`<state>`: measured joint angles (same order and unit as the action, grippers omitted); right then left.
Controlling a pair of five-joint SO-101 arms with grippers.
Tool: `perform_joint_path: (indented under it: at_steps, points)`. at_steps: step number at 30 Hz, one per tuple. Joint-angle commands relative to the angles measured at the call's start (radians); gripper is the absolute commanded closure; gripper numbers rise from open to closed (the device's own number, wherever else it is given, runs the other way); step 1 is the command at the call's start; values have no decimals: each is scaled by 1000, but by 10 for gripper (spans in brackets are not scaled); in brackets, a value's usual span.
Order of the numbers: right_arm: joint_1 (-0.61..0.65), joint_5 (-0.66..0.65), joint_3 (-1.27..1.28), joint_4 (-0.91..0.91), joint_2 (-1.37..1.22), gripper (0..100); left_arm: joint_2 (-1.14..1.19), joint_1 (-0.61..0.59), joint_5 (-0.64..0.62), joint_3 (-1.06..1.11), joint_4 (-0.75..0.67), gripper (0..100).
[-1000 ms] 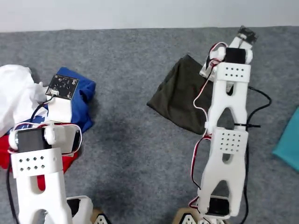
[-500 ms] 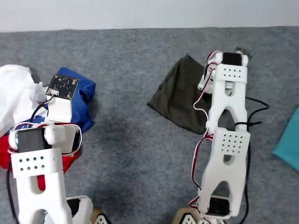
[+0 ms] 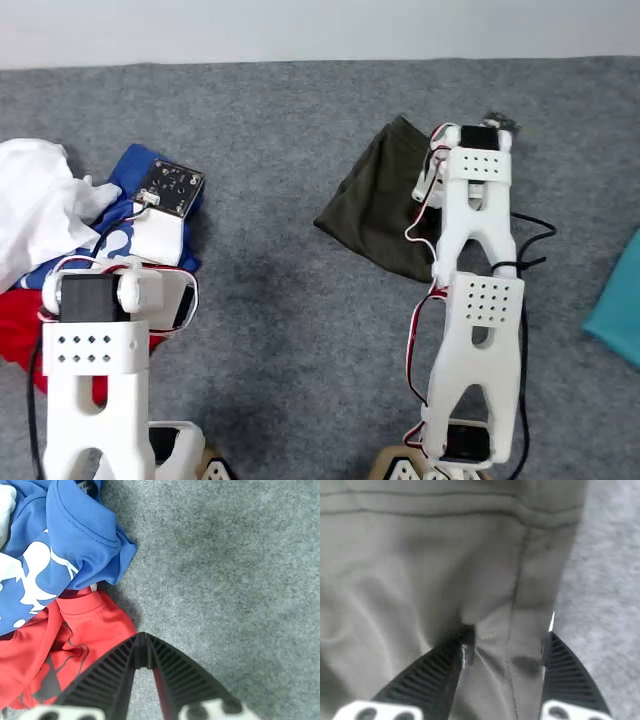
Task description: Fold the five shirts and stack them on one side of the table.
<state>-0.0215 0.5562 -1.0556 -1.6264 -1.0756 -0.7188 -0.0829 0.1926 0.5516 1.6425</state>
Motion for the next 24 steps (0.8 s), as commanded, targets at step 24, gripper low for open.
perform_joint_path:
  at_steps: [24]
  points:
    - [53, -219, -40, 143, -39, 995, -14, 8, 0, -7, -34, 997]
